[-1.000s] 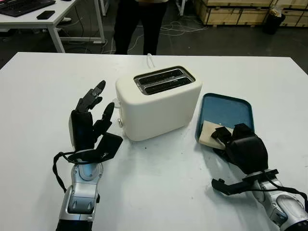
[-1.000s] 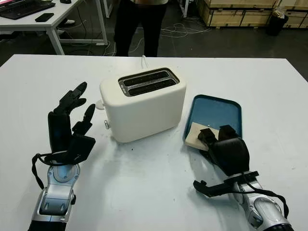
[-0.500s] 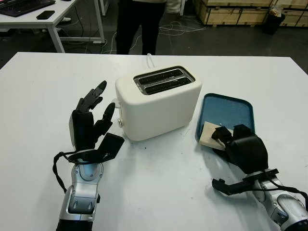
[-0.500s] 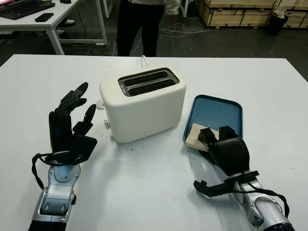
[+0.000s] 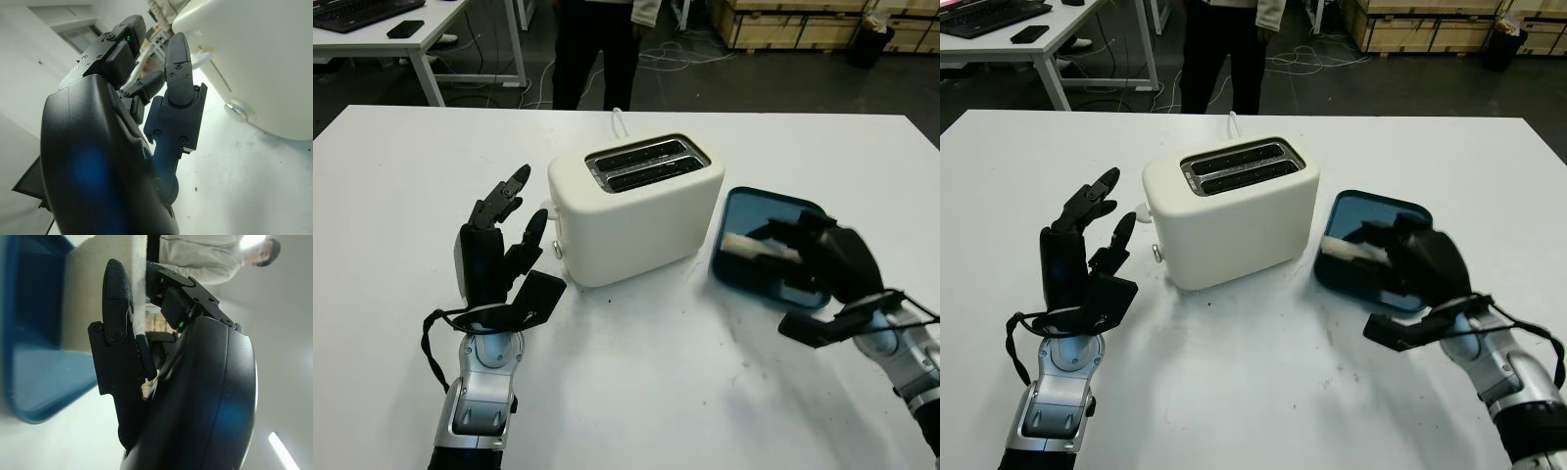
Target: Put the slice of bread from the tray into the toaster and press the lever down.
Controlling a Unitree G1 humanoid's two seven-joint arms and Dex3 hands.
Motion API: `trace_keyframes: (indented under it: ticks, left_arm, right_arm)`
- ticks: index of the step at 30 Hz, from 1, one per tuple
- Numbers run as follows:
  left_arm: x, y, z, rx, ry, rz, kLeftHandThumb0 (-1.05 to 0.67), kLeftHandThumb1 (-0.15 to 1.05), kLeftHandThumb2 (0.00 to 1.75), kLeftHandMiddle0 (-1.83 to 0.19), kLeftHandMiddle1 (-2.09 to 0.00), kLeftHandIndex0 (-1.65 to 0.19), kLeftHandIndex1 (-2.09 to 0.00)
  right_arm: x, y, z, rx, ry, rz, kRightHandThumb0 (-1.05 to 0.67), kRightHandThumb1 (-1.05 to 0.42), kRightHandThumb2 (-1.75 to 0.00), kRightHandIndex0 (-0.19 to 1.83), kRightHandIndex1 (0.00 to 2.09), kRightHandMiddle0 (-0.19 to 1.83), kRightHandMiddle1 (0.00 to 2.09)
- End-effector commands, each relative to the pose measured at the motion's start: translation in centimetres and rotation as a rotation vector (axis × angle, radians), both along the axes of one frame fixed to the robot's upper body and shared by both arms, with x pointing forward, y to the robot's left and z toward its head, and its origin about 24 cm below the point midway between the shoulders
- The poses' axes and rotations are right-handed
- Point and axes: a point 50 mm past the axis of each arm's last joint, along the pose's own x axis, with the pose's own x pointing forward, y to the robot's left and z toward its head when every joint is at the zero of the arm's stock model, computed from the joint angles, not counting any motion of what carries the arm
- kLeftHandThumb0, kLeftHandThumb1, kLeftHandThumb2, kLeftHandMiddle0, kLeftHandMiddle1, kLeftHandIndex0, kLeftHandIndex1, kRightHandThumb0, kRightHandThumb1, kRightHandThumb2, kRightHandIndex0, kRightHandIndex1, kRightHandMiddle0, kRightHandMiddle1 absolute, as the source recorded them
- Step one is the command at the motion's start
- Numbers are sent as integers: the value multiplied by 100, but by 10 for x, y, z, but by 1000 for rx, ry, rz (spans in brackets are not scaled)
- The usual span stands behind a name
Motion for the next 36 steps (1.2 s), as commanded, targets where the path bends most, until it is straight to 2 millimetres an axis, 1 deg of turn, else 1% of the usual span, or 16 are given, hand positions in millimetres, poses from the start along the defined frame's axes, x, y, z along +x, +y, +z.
trace_keyframes:
  ticks: [1, 2, 3, 4, 7, 8, 9, 11, 14, 18, 24, 27, 29, 32, 36]
  left_arm:
    - [0, 1, 0, 4, -9, 11, -37, 92, 36, -33, -92, -63, -2]
    - [0, 2, 0, 2, -12, 13, -37, 92, 36, -33, -92, -63, -2]
    - [0, 2, 0, 2, -14, 13, -37, 92, 36, -33, -92, -63, -2]
    - [0, 2, 1, 3, -17, 13, -37, 92, 37, -33, -92, -63, -2]
    - [0, 3, 1, 1, -25, 12, -35, 92, 36, -34, -92, -63, -2]
    - [0, 3, 1, 1, -24, 13, -35, 92, 36, -34, -92, -63, -1]
    - [0, 3, 1, 1, -23, 14, -35, 92, 36, -34, -92, -63, -1]
    - [0, 3, 0, 0, -23, 17, -36, 92, 36, -34, -92, -63, -1]
    - [-1, 3, 1, -8, -20, 17, -36, 92, 36, -33, -91, -63, -1]
    - [0, 3, 0, -10, -29, 17, -36, 92, 36, -34, -90, -63, -1]
    - [-1, 4, 0, 3, -27, 19, -36, 92, 37, -34, -90, -63, -1]
    - [-1, 4, 0, 3, -25, 17, -36, 92, 37, -34, -89, -63, -1]
    - [-1, 3, 0, 8, -24, 18, -36, 92, 37, -34, -89, -63, -1]
    - [0, 3, 0, 4, -20, 20, -38, 92, 36, -35, -90, -64, -1]
    - [0, 2, 0, 3, -17, 23, -39, 92, 34, -36, -89, -64, -1]
  right_arm:
    - [4, -3, 9, -8, -12, 14, -57, -92, -35, 58, 175, 75, 49]
    - [4, -3, 10, -8, -13, 16, -58, -92, -37, 60, 175, 75, 50]
    - [5, -3, 11, -10, -18, 17, -59, -92, -39, 61, 175, 73, 56]
    - [5, -4, 10, -12, -25, 18, -61, -92, -42, 63, 175, 68, 68]
    - [7, -4, 9, -53, -41, 15, -66, -92, -57, 72, 175, 42, 147]
    - [7, -5, 9, -77, -45, 10, -67, -92, -62, 78, 175, 43, 163]
    - [8, -5, 8, -93, -48, 6, -67, -92, -65, 83, 175, 45, 169]
    - [9, -5, 5, -115, -51, -6, -67, -92, -68, 90, 175, 47, 173]
    - [12, -6, 0, -179, -31, -28, -67, -92, -74, 106, 175, 49, 174]
    - [14, -7, -5, -245, 30, -34, -67, -92, -79, 115, 175, 49, 175]
    - [15, -8, -11, -252, 51, -42, -67, -92, -74, 116, 175, 49, 175]
    - [15, -7, -11, -258, 33, -47, -67, -92, -76, 114, 175, 49, 175]
    - [14, -7, -10, -268, 21, -51, -67, -92, -79, 112, 175, 46, 175]
    - [14, -6, -11, -241, -27, -50, -66, -92, -78, 106, 175, 44, 175]
    - [13, -5, -10, -243, -59, -33, -64, -92, -84, 96, 175, 37, 175]
